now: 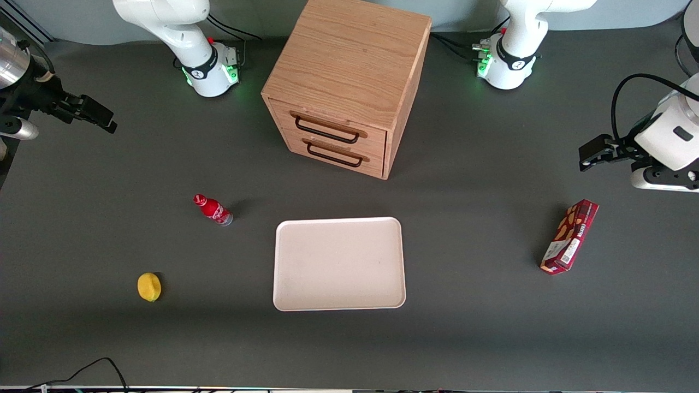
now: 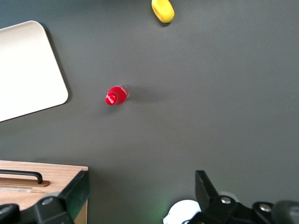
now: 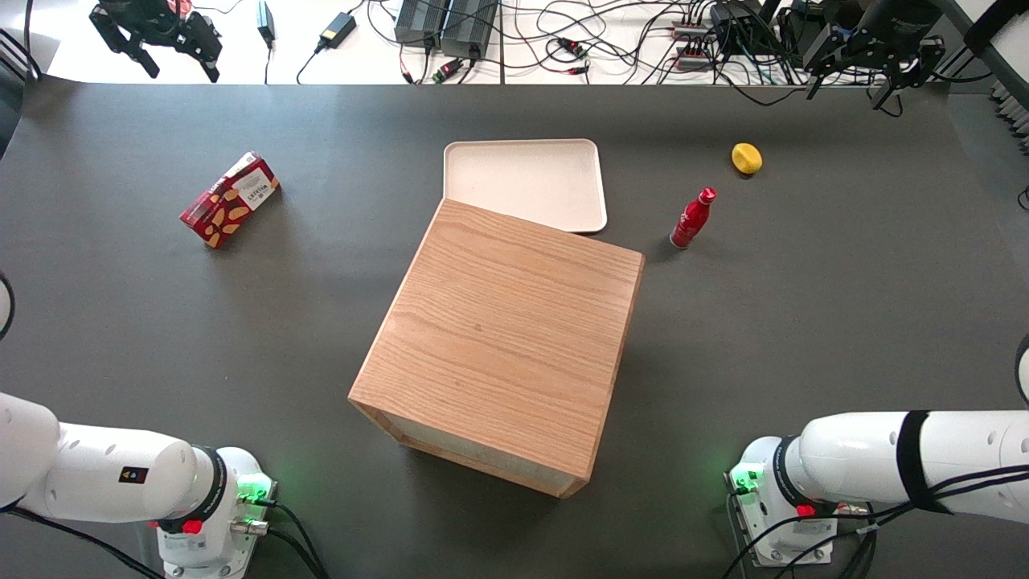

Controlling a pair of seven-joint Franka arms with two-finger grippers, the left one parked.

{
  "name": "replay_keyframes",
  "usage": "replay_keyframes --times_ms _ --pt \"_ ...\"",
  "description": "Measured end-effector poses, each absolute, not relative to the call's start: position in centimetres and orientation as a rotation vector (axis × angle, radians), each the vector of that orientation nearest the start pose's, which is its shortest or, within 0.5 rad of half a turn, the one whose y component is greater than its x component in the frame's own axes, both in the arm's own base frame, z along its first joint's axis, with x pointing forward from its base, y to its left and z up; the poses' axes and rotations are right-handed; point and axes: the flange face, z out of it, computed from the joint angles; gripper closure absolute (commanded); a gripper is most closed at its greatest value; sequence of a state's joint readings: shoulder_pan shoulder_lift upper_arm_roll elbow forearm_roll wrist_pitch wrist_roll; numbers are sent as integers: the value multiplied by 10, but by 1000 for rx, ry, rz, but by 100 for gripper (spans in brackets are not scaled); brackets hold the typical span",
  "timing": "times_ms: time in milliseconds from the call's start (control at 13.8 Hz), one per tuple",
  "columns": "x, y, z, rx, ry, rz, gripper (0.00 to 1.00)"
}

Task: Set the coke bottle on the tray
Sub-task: 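Move the open right gripper toward the red Coca-Cola bottle, then lower the right gripper over the bottle and close it around the bottle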

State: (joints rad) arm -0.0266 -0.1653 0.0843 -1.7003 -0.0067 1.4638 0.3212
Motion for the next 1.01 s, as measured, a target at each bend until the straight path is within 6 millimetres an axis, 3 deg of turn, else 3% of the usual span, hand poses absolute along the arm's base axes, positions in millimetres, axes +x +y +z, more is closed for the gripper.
replay_keyframes --times_ms 361,506,578,723,1012 --pt "488 35 650 -3142 408 138 0" --pt "494 45 639 -3103 377 162 0" --pt "500 49 625 -3094 368 170 0" --pt "516 54 576 -3089 360 182 0" --pt "534 65 445 -3087 348 169 0"
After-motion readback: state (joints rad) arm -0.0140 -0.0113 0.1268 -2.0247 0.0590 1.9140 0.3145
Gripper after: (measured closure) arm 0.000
